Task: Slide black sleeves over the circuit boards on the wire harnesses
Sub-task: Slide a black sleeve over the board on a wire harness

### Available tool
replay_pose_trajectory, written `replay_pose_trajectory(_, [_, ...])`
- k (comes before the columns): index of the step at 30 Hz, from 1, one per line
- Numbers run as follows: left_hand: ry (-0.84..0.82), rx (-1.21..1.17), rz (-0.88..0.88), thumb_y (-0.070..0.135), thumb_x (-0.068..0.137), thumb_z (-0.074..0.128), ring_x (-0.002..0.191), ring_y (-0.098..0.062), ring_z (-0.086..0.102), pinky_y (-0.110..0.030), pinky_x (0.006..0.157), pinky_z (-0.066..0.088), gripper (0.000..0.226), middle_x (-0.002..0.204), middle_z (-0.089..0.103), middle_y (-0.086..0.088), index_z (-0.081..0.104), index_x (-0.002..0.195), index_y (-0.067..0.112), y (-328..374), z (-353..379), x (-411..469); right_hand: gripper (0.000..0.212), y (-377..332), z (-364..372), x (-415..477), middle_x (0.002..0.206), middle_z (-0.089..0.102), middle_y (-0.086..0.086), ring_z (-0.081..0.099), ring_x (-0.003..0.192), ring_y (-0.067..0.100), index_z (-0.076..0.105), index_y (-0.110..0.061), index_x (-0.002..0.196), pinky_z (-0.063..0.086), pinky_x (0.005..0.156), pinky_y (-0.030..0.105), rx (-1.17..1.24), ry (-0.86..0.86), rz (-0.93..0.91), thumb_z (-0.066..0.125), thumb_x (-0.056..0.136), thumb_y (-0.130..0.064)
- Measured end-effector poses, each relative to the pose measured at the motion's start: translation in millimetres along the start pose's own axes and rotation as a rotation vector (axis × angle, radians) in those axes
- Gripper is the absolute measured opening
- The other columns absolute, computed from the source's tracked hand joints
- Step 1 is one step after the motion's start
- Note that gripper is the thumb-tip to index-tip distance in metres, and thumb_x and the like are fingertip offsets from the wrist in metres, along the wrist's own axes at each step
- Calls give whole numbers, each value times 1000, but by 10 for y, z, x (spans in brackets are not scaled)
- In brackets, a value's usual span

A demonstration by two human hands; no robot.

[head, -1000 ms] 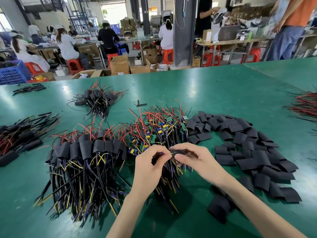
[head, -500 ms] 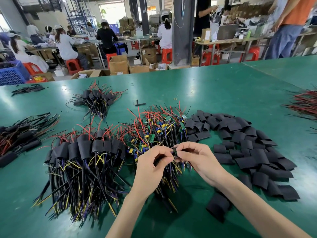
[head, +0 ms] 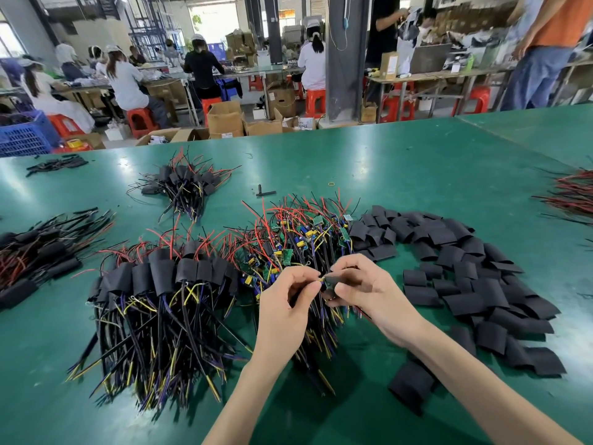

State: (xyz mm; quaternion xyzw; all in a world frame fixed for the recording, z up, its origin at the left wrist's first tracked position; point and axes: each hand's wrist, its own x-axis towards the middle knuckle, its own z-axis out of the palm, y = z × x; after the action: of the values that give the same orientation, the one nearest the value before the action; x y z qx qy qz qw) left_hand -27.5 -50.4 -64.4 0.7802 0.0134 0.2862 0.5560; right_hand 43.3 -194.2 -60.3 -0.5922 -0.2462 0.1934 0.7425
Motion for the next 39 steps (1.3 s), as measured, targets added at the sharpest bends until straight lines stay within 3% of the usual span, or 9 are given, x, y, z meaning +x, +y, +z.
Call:
replay_pose_trajectory(5, [-14,3,9,-1,88,61,80,-2,61,-12,75,44,27,89,67,14,63,89,25,14,-9,-6,23,-43,11,-14,78,62,8,62,67,14,63,-14,106,52,66,25,-177,-147,86,55,89,0])
replay_pose_trajectory(8, [-44,-28,-20,0,87,63,80,-3,62,-12,75,45,24,89,68,13,65,89,24,10,-19,-8,20,-12,12,-33,79,51,-3,51,65,6,56,-12,114,46,66,23,-495,-157,-50,51,95,-10])
replay_pose_trajectory(12, [-50,-35,-66,1,86,64,80,-4,63,-12,75,46,23,90,69,13,66,89,24,-11,-37,11,28,77,36,-32,90,39,-15,42,84,-5,45,-10,123,31,77,8,-909,-160,-264,38,99,-24])
replay_pose_trajectory(16, [-37,-37,-95,2,86,65,77,-3,62,-14,75,47,24,88,69,14,66,87,26,-21,-39,28,34,107,43,-28,97,39,-9,42,88,2,43,-8,125,31,82,9,-944,-143,-295,34,99,-29])
replay_pose_trajectory(20, [-40,-38,-143,7,86,66,73,-2,60,-14,71,47,22,84,69,14,67,85,28,-26,-50,46,40,97,38,-37,105,42,0,48,87,21,42,-10,125,40,83,36,-984,-149,-321,29,97,-36])
replay_pose_trajectory(22, [-43,-51,-171,7,86,66,71,0,60,-11,70,46,20,82,70,15,68,85,27,-23,-57,51,40,91,38,-39,107,40,-2,49,85,23,41,-11,126,42,81,40,-1021,-147,-335,29,97,-36])
replay_pose_trajectory(28, [-15,-117,-255,9,85,67,58,5,53,-7,58,40,15,68,66,18,71,81,23,-28,-77,75,42,71,39,-31,107,41,-5,48,85,16,43,-12,128,40,81,33,-1030,-129,-336,31,96,-37])
replay_pose_trajectory(34, [14,-161,-254,4,83,69,69,3,61,-8,66,44,17,76,71,13,71,81,21,-41,-48,66,37,75,51,-25,106,42,-4,45,88,12,42,-9,133,34,81,16,-990,-126,-329,38,98,-22])
replay_pose_trajectory(39, [7,-153,-221,2,83,68,72,1,63,-9,68,45,18,80,71,13,70,82,20,-38,-29,54,39,92,71,-44,104,41,-3,45,86,16,40,-10,132,37,82,28,-999,-130,-321,32,98,-28])
